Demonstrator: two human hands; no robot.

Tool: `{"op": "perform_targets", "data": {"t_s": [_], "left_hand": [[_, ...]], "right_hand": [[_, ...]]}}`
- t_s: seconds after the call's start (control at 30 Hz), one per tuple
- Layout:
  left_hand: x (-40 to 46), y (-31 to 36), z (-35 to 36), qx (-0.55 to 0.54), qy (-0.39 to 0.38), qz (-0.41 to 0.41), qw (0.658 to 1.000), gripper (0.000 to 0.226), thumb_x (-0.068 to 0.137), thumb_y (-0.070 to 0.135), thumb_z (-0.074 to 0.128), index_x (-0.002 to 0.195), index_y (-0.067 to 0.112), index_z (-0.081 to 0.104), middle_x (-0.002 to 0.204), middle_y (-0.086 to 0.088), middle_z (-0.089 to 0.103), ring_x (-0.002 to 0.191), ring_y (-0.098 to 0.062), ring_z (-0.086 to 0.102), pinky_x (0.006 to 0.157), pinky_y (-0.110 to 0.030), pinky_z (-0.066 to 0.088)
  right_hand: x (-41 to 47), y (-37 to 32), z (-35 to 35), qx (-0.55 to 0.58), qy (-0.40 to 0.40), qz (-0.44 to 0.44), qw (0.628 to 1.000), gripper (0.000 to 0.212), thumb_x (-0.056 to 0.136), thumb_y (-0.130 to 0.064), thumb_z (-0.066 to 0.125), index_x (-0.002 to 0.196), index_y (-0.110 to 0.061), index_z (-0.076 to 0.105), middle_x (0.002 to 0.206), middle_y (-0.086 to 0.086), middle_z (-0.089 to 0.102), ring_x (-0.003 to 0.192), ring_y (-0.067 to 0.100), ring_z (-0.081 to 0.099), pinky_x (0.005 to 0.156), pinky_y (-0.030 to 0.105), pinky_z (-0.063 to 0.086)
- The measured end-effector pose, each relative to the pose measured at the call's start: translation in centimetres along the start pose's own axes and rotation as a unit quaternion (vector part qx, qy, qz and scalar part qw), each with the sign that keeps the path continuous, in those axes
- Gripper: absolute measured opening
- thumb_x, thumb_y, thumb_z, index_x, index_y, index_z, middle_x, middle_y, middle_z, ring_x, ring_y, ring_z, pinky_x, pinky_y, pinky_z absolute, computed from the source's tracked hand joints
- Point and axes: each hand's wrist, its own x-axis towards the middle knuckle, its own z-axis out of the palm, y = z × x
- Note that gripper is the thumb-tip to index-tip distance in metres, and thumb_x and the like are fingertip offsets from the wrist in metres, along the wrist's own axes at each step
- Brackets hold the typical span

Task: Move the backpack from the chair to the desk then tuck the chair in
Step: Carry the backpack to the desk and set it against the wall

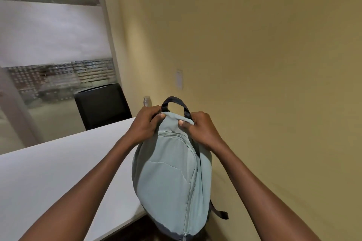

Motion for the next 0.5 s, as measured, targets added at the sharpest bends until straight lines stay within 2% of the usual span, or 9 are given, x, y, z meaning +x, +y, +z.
{"op": "perform_targets", "data": {"t_s": [0.1, 0.23, 0.3, 0.4, 0.5], "left_hand": [[2.9, -2.9, 0.9, 0.003, 0.023, -0.012, 1.0, 0.024, 0.1, 0.015, 0.053, 0.081, 0.007, 0.062, 0.071, -0.012, 0.062, 0.067, -0.026, 0.055, 0.061, -0.033, 0.039], [6.6, -6.5, 2.5, 0.021, 0.057, -0.017, 0.998, 0.019, 0.099, 0.015, 0.056, 0.081, 0.017, 0.063, 0.072, -0.001, 0.062, 0.069, -0.014, 0.056, 0.063, -0.033, 0.042], [8.4, -8.3, 3.5, 0.037, 0.063, -0.026, 0.997, 0.018, 0.099, 0.018, 0.055, 0.084, 0.014, 0.065, 0.075, -0.001, 0.063, 0.071, -0.011, 0.056, 0.066, -0.035, 0.045], [10.9, -10.8, 4.7, 0.043, 0.073, -0.034, 0.996, 0.02, 0.1, 0.019, 0.054, 0.088, 0.01, 0.067, 0.078, -0.004, 0.066, 0.071, -0.012, 0.057, 0.068, -0.037, 0.046], [13.2, -13.0, 5.5, 0.043, 0.078, -0.048, 0.995, 0.022, 0.101, 0.02, 0.053, 0.09, 0.01, 0.069, 0.082, -0.005, 0.069, 0.073, -0.016, 0.06, 0.071, -0.037, 0.049]], "right_hand": [[3.8, 1.8, 1.4, 0.004, -0.002, 0.002, 1.0, 0.039, 0.088, -0.028, 0.064, 0.059, -0.015, 0.041, 0.055, -0.003, 0.04, 0.052, 0.015, 0.036, 0.054, 0.03, 0.026], [8.6, 4.6, 3.7, 0.029, -0.005, 0.012, 0.999, 0.042, 0.088, -0.027, 0.064, 0.056, -0.018, 0.038, 0.055, -0.004, 0.039, 0.052, 0.016, 0.037, 0.056, 0.031, 0.028], [10.8, 6.2, 4.8, 0.05, -0.006, 0.022, 0.998, 0.038, 0.088, -0.029, 0.064, 0.059, -0.015, 0.046, 0.057, 0.001, 0.048, 0.054, 0.019, 0.045, 0.057, 0.031, 0.031], [13.7, 8.1, 6.4, 0.09, -0.008, 0.034, 0.995, 0.027, 0.089, -0.031, 0.064, 0.076, -0.008, 0.065, 0.074, 0.015, 0.068, 0.066, 0.028, 0.062, 0.06, 0.031, 0.039], [16.0, 9.3, 7.9, 0.129, -0.013, 0.05, 0.99, 0.023, 0.092, -0.029, 0.063, 0.077, -0.012, 0.066, 0.069, 0.009, 0.064, 0.059, 0.022, 0.057, 0.057, 0.029, 0.038]]}}
